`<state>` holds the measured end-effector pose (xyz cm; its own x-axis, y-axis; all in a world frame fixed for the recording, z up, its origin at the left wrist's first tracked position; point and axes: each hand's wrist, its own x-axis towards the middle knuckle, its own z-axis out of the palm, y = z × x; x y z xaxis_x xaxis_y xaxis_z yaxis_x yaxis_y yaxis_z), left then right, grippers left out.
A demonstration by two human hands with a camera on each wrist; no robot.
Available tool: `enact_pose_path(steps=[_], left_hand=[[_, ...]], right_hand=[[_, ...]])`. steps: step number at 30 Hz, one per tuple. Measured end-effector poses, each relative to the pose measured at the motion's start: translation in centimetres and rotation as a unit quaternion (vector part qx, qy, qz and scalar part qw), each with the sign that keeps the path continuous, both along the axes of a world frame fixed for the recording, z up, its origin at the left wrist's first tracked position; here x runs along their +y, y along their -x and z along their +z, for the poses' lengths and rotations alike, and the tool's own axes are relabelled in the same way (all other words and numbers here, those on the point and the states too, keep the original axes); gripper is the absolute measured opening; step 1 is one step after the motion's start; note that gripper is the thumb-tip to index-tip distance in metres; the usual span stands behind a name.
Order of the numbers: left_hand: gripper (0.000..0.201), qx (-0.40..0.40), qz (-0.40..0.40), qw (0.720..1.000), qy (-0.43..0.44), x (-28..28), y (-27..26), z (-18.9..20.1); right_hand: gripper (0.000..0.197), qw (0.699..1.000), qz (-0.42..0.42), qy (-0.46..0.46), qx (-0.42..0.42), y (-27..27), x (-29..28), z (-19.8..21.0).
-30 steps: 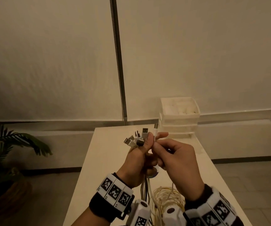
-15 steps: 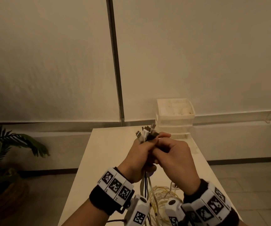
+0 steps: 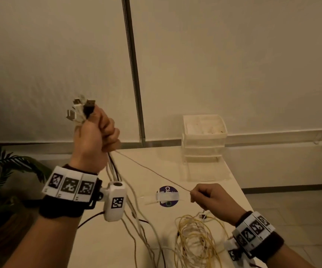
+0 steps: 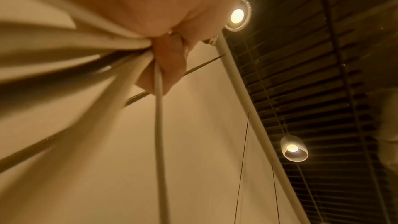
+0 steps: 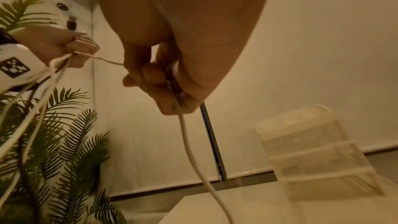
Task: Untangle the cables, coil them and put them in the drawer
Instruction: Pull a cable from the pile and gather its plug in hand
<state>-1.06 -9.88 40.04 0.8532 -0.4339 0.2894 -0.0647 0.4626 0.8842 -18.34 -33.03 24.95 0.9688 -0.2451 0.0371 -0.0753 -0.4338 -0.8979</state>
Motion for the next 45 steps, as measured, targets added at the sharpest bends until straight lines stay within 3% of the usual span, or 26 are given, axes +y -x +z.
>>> enact_pose_path(steps=[3, 6, 7, 9, 10, 11, 12, 14, 16, 20, 24, 28, 30, 33, 35, 38, 42, 45], left_hand=[[0.042, -0.056, 0.007, 0.997, -0.055, 0.6, 0.8, 0.0], [0.034, -0.15, -0.018, 0.968, -0.201, -0.6, 2.8, -1.4], [0.032, -0.223, -0.012, 0.934, -0.279, -1.3, 3.5, -2.4], [0.032, -0.363, -0.016, 0.836, -0.411, -3.1, 4.7, -5.0], [0.035, -0.394, -0.02, 0.799, -0.454, -4.0, 5.2, -6.2], [0.035, -0.389, -0.025, 0.789, -0.475, -4.9, 5.6, -7.1], [0.034, -0.367, -0.024, 0.798, -0.477, -5.5, 5.9, -7.8], [0.032, -0.303, -0.013, 0.848, -0.434, -6.4, 6.1, -8.3], [0.031, -0.284, 0.026, 0.88, -0.379, -6.7, 5.5, -8.1], [0.036, -0.308, 0.101, 0.889, -0.325, -6.8, 3.7, -6.2], [0.032, -0.153, 0.161, 0.962, -0.156, -6.2, 1.0, -2.9], [0.041, -0.07, 0.208, 0.975, -0.045, -3.8, -1.0, 0.2], [0.04, -0.088, 0.205, 0.972, -0.069, -2.8, -1.4, 0.0], [0.032, -0.159, 0.208, 0.945, -0.195, -1.8, -1.6, -1.7], [0.025, -0.162, 0.211, 0.931, -0.251, -1.6, -1.6, -2.8], [0.013, -0.178, 0.237, 0.918, -0.265, -1.5, -1.2, -3.7], [0.02, -0.263, 0.265, 0.888, -0.269, -1.6, -0.2, -4.2], [0.013, -0.295, 0.26, 0.868, -0.303, -1.6, 0.1, -4.1]], right_hand=[[0.03, 1.0, -0.01, 0.007, -0.012, -0.6, -0.4, 0.1], [0.03, 0.999, -0.017, -0.034, -0.039, -1.1, -0.2, 1.1], [0.03, 0.998, -0.008, -0.033, -0.049, -1.3, 0.0, 1.6], [0.029, 0.997, 0.016, -0.001, -0.073, -1.9, 0.6, 2.9], [0.029, 0.995, 0.023, 0.021, -0.093, -2.2, 0.9, 3.8], [0.028, 0.992, 0.024, 0.043, -0.115, -2.7, 1.1, 4.5], [0.026, 0.989, 0.022, 0.063, -0.134, -3.2, 1.1, 5.2], [0.022, 0.985, 0.024, 0.088, -0.147, -4.0, 0.7, 6.3], [0.022, 0.988, 0.043, 0.059, -0.135, -4.5, 0.4, 7.0], [0.016, 0.988, 0.077, -0.041, -0.124, -4.6, 1.1, 6.4], [0.023, 0.994, 0.087, -0.028, -0.06, -4.8, 0.8, 2.4], [0.026, 0.996, 0.061, -0.043, -0.049, -4.3, -0.2, -0.9], [0.026, 0.996, 0.039, -0.061, -0.056, -4.3, -0.4, -1.3], [0.024, 0.984, -0.015, -0.16, -0.079, -4.5, -0.6, -0.8], [0.023, 0.973, -0.032, -0.204, -0.1, -4.6, -0.8, 0.1], [0.022, 0.986, 0.024, -0.144, -0.078, -5.0, -0.3, 0.6], [0.023, 0.982, -0.005, -0.149, -0.112, -5.6, -0.7, 1.2], [0.023, 0.99, 0.026, -0.105, -0.094, -6.0, -1.0, 1.8]])
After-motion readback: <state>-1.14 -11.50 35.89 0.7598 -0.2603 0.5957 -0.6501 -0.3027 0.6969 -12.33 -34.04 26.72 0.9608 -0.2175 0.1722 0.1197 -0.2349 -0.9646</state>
